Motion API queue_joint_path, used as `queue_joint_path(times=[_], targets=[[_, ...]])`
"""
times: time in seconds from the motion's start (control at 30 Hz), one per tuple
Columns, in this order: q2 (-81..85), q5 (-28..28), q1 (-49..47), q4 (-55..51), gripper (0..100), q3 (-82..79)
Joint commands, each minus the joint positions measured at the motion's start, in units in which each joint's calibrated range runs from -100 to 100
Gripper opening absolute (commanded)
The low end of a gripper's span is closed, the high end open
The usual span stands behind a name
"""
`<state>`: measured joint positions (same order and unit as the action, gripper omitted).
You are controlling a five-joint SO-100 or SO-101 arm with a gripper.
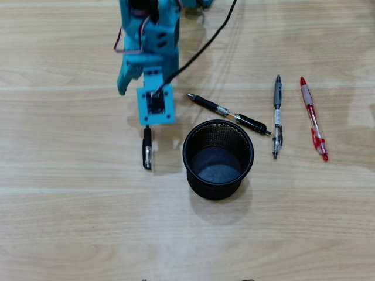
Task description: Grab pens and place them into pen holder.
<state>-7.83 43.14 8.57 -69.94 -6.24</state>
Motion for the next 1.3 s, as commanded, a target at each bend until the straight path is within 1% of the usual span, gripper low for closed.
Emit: queue_joint_path(times=[0.0,0.17,0.43,0.47,0.5,0.53,0.57,0.6,0.63,0.7,0.8,0.97,1.1,1.17,1.2,1.27], targets=[[-15.7,1.9,1.4,-4.2,29,19.4],[-21.7,1.9,2.4,-3.8,29,20.0],[-26.7,1.9,3.0,-2.9,28,19.4],[-26.9,1.9,3.0,-2.3,25,19.3],[-27.1,1.9,3.1,-1.6,19,19.1],[-27.2,1.9,3.7,-1.0,4,18.3],[-27.1,1.8,4.5,-0.4,0,17.8],[-27.1,1.6,5.1,-0.4,4,17.3],[-27.0,1.3,5.9,-0.4,4,17.2],[-26.8,0.6,7.3,-0.6,1,17.7],[-23.5,-0.9,10.2,-0.7,2,19.0],[-10.9,-1.4,14.1,0.0,2,19.7],[1.4,-1.1,13.4,0.1,2,22.9],[6.2,0.9,10.6,0.1,2,25.8],[9.7,5.1,7.2,0.2,2,27.9],[10.4,9.3,2.9,0.8,2,29.5]])
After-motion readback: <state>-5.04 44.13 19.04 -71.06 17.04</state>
